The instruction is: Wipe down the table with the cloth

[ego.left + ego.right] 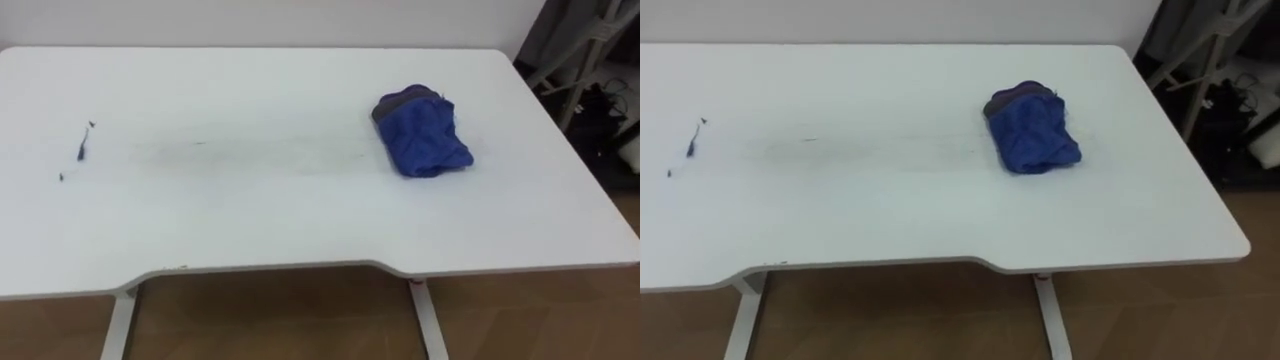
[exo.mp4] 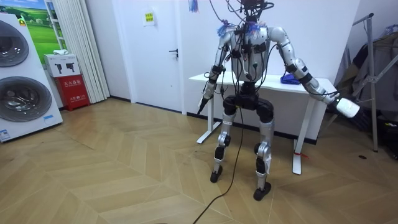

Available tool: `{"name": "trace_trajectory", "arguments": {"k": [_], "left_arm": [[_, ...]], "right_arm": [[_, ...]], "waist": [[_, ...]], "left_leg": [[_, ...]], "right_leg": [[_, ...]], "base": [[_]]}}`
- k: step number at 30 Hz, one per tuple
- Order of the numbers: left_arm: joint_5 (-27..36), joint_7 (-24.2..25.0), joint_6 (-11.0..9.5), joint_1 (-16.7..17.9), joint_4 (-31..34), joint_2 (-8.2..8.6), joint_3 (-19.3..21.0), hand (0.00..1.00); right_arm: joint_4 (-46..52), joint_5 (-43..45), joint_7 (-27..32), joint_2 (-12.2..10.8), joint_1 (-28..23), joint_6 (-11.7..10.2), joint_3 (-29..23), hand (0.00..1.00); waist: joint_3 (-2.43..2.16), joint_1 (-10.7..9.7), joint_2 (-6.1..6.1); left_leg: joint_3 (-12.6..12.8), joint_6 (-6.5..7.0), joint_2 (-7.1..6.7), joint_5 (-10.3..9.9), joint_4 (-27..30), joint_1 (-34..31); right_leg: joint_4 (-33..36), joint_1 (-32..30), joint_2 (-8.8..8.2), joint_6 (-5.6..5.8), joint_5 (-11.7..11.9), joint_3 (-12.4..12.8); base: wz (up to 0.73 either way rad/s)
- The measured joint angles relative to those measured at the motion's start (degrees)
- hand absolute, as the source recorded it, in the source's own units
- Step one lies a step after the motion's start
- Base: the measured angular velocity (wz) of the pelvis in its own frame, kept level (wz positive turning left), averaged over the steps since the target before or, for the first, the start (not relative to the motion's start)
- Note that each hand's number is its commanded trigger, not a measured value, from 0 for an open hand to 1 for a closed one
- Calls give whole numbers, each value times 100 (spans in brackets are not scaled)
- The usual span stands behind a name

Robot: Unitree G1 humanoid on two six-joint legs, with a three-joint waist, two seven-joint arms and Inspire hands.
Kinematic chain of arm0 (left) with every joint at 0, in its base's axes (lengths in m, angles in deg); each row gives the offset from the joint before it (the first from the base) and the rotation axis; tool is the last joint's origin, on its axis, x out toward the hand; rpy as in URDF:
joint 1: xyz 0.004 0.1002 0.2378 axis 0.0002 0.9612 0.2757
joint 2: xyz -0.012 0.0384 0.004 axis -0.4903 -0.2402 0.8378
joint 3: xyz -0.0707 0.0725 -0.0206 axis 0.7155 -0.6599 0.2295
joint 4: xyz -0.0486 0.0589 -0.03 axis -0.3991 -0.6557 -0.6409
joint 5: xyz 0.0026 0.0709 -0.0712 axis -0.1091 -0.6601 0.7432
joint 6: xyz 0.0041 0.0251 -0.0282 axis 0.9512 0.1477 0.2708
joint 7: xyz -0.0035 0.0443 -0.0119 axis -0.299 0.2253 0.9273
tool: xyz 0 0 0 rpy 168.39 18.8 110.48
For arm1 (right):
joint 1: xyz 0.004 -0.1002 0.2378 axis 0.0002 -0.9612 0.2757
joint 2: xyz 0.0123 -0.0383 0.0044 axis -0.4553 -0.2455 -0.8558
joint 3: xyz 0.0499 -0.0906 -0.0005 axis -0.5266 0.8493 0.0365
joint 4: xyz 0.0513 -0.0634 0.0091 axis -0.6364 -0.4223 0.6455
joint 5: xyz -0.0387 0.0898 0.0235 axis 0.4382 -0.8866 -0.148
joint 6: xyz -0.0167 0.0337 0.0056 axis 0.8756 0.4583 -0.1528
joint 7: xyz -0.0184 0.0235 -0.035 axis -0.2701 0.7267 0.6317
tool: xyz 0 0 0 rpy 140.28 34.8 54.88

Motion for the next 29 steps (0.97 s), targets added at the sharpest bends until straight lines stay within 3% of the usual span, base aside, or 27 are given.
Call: {"name": "trace_trajectory", "arguments": {"k": [6,8,10,12,14,18,22,26,29], "left_arm": [[-24,33,9,-54,1,8,-61,0],[-34,25,9,-58,-56,27,-248,0],[-50,-7,1,-98,-159,70,-323,0],[-86,-38,1,-230,-403,123,-374,0],[-99,-134,0,-274,-492,234,-582,0],[-377,-162,-4,-333,-522,349,-870,0],[-551,-411,-24,-392,-660,463,-1053,0],[-727,-488,-24,-337,-676,552,-1180,0],[-901,-539,-21,-320,-685,587,-1247,0]], "right_arm": [[-196,27,-388,-577,-363,124,225,0],[-228,194,-535,-815,-399,241,607,0],[-228,345,-641,-1015,-402,245,975,0],[-221,574,-745,-1195,-349,250,1252,0],[-158,819,-792,-1362,-330,230,1738,0],[-43,960,-894,-1576,-145,218,2210,0],[116,1030,-1031,-1696,90,83,2836,0],[117,1209,-1215,-1910,171,-71,3234,0],[104,1188,-1320,-1932,126,-113,3358,0]], "waist": [[12,-27,21],[1,-14,61],[1,10,85],[-36,47,189],[-38,140,247],[2,325,349],[3,484,449],[8,561,453],[24,617,437]], "left_leg": [[4,2,1,-39,19,78],[32,5,1,-76,43,116],[54,6,1,-79,48,117],[65,9,1,-83,50,114],[75,11,1,-95,45,134],[87,12,1,-97,34,138],[68,14,0,-96,38,138],[-81,14,-1,-96,54,140],[-119,14,-5,-96,54,116]], "right_leg": [[-14,76,-1,7,-2,-5],[-10,102,0,15,1,-5],[-8,92,0,20,5,3],[-7,77,0,25,14,10],[-12,84,0,29,16,9],[-24,85,5,31,17,6],[-58,135,3,39,20,-29],[-122,262,-4,41,21,-187],[-173,294,-7,42,21,-249]], "base": [[-1],[-10],[-6],[-4],[-4],[-1],[4],[18],[7]]}}
